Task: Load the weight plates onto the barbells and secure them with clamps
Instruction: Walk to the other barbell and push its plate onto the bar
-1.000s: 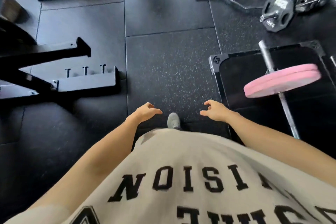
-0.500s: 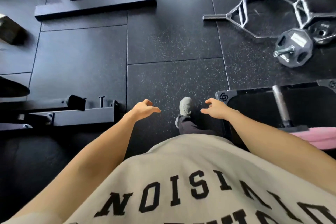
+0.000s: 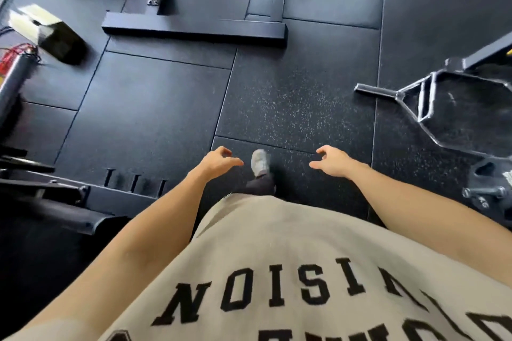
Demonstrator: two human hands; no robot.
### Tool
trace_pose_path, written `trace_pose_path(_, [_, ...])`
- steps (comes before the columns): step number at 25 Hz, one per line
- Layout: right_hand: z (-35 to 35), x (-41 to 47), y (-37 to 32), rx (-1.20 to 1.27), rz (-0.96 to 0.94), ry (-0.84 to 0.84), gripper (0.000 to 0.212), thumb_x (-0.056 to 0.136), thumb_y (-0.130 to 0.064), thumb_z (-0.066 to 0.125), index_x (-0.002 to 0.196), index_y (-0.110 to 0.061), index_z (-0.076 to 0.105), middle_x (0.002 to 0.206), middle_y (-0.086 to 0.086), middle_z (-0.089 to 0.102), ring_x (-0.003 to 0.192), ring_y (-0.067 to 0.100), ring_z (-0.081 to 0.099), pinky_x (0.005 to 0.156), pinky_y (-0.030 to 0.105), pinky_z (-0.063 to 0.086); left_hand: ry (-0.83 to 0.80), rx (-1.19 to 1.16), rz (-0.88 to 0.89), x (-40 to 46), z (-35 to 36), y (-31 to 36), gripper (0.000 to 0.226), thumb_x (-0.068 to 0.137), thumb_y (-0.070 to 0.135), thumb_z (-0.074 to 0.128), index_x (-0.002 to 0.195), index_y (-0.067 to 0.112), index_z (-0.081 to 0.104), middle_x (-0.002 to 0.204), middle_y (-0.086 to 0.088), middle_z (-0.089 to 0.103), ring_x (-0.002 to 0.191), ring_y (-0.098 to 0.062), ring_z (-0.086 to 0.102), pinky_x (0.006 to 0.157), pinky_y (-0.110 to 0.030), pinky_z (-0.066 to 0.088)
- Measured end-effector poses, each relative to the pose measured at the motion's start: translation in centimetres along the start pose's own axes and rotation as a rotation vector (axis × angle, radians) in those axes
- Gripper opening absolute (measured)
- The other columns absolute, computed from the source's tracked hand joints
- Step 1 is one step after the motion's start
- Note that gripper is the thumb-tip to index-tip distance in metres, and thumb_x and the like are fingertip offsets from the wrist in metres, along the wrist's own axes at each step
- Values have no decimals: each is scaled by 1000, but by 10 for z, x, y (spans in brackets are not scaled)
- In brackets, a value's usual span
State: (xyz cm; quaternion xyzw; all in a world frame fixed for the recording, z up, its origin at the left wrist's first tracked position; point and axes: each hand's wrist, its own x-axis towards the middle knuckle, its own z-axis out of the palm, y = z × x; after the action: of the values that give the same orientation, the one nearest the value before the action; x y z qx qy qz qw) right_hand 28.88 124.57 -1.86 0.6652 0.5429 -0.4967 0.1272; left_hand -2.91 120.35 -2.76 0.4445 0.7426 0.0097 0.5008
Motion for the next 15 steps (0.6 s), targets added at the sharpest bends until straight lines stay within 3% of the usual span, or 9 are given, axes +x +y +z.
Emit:
trace_pose_path(4, [-75, 88, -58, -55, 11, -11, 64, 93, -40, 63, 146, -16, 36, 144, 11, 48, 129, 29, 48, 106, 41, 39, 12, -45, -18, 90, -58, 44, 63, 87, 43, 70, 139, 14, 48, 140, -9, 54, 122, -27, 55, 100, -40, 46])
trace_pose_path(9, [-178, 175, -176, -78, -51, -15, 62, 93, -37, 63, 146, -15, 37, 127, 10, 56, 118, 27, 53, 104, 42, 41, 7, -84, -44, 183, -155, 110, 66, 85, 45, 71, 138, 12, 49, 140, -9, 54, 120, -26, 54, 97, -38, 44])
trace_pose_path(15, [-254, 277, -322, -191, -171, -47, 63, 91, -39, 64, 145, -18, 39, 140, 8, 51, 126, 26, 50, 106, 41, 39, 118, -217, -105, 269, -269, 147, 64, 85, 45, 71, 137, 15, 49, 139, -6, 55, 116, -23, 54, 93, -34, 42])
